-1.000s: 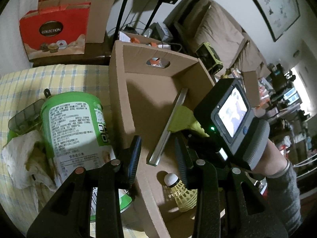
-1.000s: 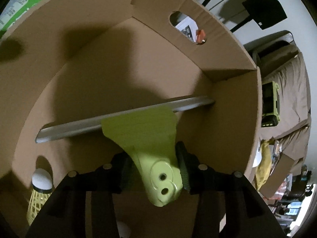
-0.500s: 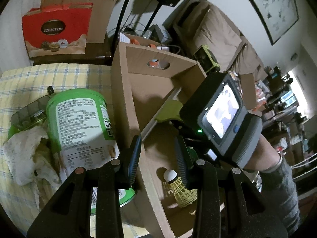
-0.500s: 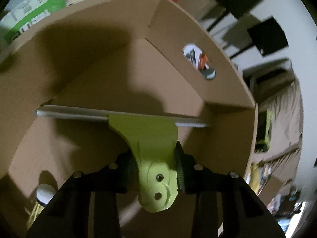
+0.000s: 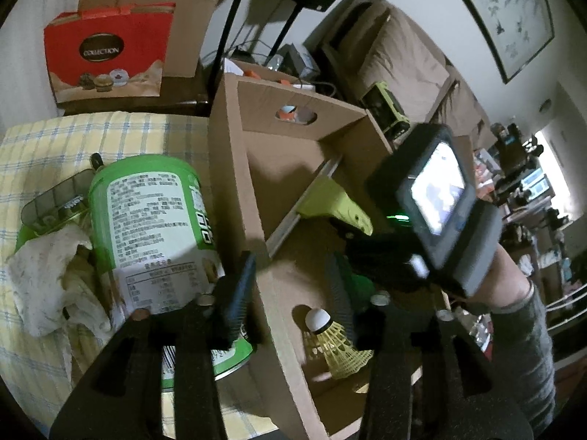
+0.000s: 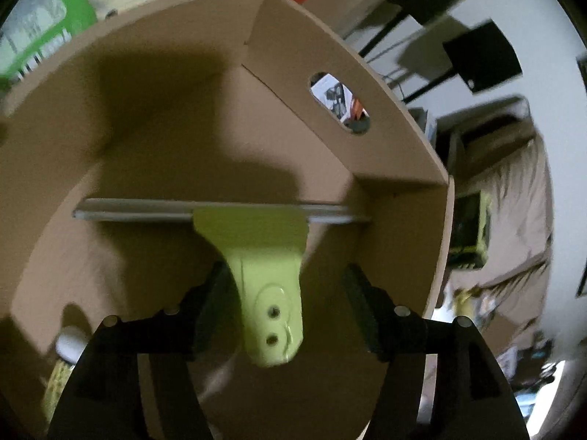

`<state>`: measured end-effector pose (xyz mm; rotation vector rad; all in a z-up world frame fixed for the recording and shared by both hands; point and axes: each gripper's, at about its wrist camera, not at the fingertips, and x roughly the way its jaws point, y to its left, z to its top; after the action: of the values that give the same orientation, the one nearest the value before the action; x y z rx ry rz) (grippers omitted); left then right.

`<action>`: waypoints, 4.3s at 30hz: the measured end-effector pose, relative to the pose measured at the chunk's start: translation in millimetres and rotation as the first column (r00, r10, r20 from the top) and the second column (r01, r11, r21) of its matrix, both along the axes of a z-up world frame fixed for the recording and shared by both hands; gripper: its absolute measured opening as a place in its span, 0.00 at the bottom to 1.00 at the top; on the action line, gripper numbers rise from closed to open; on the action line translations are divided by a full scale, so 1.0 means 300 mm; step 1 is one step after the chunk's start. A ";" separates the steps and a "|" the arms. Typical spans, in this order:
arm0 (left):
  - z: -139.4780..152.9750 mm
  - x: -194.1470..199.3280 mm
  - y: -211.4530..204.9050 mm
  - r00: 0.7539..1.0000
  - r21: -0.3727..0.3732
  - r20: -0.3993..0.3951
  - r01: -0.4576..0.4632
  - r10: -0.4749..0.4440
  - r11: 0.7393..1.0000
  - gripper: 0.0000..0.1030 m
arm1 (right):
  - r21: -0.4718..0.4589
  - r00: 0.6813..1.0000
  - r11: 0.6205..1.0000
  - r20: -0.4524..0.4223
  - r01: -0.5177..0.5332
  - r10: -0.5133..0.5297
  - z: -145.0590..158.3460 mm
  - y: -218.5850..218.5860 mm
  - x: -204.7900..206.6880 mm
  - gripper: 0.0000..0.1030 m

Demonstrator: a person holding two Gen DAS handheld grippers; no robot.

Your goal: Organize objects

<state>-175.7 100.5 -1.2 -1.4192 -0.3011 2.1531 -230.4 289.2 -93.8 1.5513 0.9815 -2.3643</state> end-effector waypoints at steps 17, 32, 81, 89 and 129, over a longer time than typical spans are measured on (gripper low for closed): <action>0.036 0.038 -0.006 0.997 -0.100 -0.079 -0.030 0.022 0.995 0.63 | -0.467 0.945 0.847 -0.069 0.253 -0.321 0.287 0.138 0.129 0.65; 0.074 0.105 -0.126 0.981 -0.153 -0.164 -0.124 0.099 0.980 0.85 | -0.581 0.931 0.770 -0.055 0.264 -0.361 0.332 0.021 0.228 0.68; -0.143 0.134 -0.542 0.946 -0.316 -0.301 -0.222 0.125 0.922 0.91 | -0.666 0.973 0.738 -0.079 0.111 -0.219 0.388 -0.388 0.298 0.99; -0.208 0.095 -0.470 0.949 -0.423 -0.315 -0.157 0.017 0.892 0.72 | -0.667 0.977 0.738 -0.068 0.107 -0.203 0.373 -0.403 0.285 0.99; 0.289 0.274 -1.022 0.708 0.078 -0.449 -0.577 0.546 0.813 0.02 | -0.634 0.994 0.766 0.070 0.108 -0.083 0.269 -0.809 0.137 0.59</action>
<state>-93.3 -206.0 85.4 -0.8601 -0.5404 2.9433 -189.4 46.6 -13.0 1.3677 0.0362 -2.3474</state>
